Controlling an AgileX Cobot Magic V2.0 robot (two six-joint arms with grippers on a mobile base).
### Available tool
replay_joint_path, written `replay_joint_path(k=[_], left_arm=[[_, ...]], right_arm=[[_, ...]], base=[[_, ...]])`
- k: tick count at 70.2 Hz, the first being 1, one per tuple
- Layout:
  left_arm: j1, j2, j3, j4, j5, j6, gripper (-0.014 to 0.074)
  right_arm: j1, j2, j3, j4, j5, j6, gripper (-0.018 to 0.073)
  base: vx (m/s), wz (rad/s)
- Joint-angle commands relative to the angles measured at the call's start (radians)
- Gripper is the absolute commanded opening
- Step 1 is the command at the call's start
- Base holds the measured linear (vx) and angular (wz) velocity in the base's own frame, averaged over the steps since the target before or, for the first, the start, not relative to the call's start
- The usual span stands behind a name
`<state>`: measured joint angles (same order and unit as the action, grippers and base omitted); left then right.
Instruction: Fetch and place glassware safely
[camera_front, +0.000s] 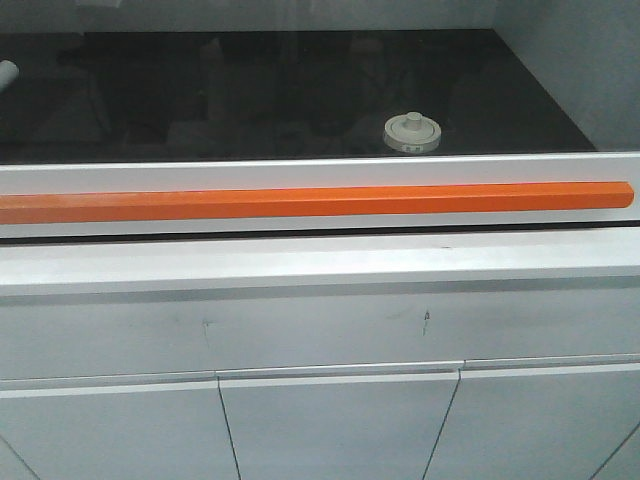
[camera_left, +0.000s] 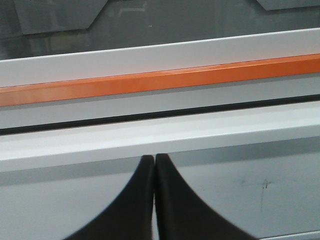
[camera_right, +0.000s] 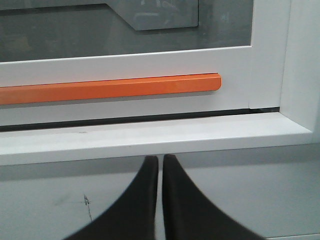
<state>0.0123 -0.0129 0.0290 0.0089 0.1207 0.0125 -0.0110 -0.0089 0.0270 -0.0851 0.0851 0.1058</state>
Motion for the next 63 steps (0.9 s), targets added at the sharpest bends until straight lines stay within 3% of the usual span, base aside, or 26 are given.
replay_joint_path(k=[1, 63], left_arm=[[-0.004, -0.011, 0.027, -0.009, -0.071, -0.007, -0.0007], [-0.004, -0.011, 0.027, -0.009, -0.071, -0.007, -0.0007]], right_arm=[[-0.005, -0.013, 0.019, -0.002, -0.076, -0.008, -0.0001], [-0.005, -0.013, 0.019, -0.002, -0.075, -0.008, -0.0001]], base=[[0.0, 0.0], [0.0, 0.0]])
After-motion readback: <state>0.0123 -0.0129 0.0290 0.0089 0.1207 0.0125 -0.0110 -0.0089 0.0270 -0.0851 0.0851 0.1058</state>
